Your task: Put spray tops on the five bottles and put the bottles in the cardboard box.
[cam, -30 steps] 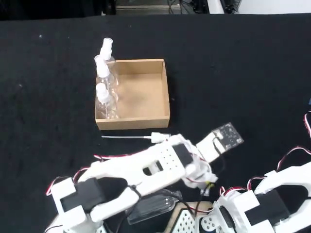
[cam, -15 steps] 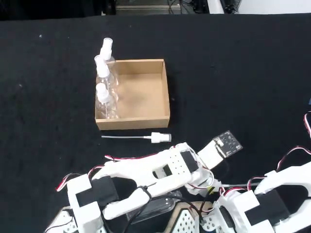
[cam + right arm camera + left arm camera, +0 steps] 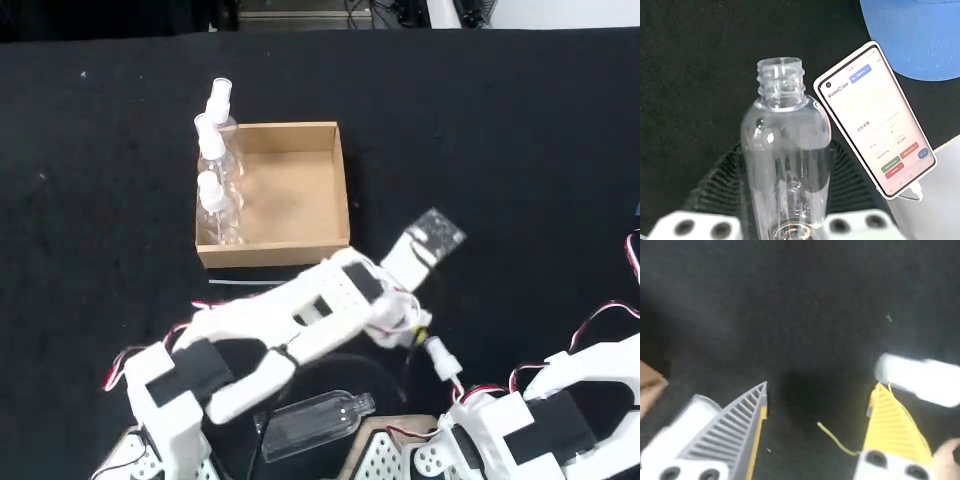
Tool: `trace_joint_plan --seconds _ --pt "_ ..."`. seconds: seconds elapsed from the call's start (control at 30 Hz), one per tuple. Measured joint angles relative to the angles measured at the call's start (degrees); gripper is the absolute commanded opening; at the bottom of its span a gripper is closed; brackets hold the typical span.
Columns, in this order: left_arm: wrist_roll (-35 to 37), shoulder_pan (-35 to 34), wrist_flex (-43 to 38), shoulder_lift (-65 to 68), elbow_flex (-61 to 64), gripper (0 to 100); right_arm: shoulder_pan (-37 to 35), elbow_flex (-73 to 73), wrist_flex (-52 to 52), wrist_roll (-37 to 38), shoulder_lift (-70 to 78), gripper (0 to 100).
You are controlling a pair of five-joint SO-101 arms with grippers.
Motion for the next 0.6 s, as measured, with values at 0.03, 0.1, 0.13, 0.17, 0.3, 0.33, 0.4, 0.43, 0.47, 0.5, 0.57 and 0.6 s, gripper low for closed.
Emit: trace_joint_plan --seconds 0.03,0.1,0.13,0.17,0.3,0.33,0.4,0.43,0.47,0.5,0.57,0.6 --pt "0.0 -0.3 0.0 0.0 -0.5 31 0.0 0.0 0.0 0.0 0.0 1.1" --pt "0.0 -0.3 0.0 0.0 -1.4 31 0.0 0.0 0.0 0.0 0.0 1.1" --pt "0.0 -0.2 0.0 0.0 -1.7 31 0.0 0.0 0.0 0.0 0.0 1.1" --pt "0.0 -0.1 0.0 0.0 -2.0 31 0.0 0.0 0.0 0.0 0.0 1.1" --pt "0.5 1.4 0.0 0.0 -3.8 31 0.0 0.0 0.0 0.0 0.0 1.1" --pt "1.3 1.8 0.0 0.0 -4.2 31 0.0 0.0 0.0 0.0 0.0 1.1" --pt "4.7 1.8 0.0 0.0 -4.7 31 0.0 0.0 0.0 0.0 0.0 1.1" --pt "6.9 1.8 0.0 0.0 -4.7 31 0.0 0.0 0.0 0.0 0.0 1.1" --pt "9.2 2.0 0.0 0.0 -4.7 31 0.0 0.0 0.0 0.0 0.0 1.1" --pt "11.8 2.5 0.0 0.0 -4.7 31 0.0 0.0 0.0 0.0 0.0 1.1" --pt "17.8 4.0 0.0 0.0 -4.7 31 0.0 0.0 0.0 0.0 0.0 1.1" --pt "20.7 4.8 0.0 0.0 -4.7 31 0.0 0.0 0.0 0.0 0.0 1.1"
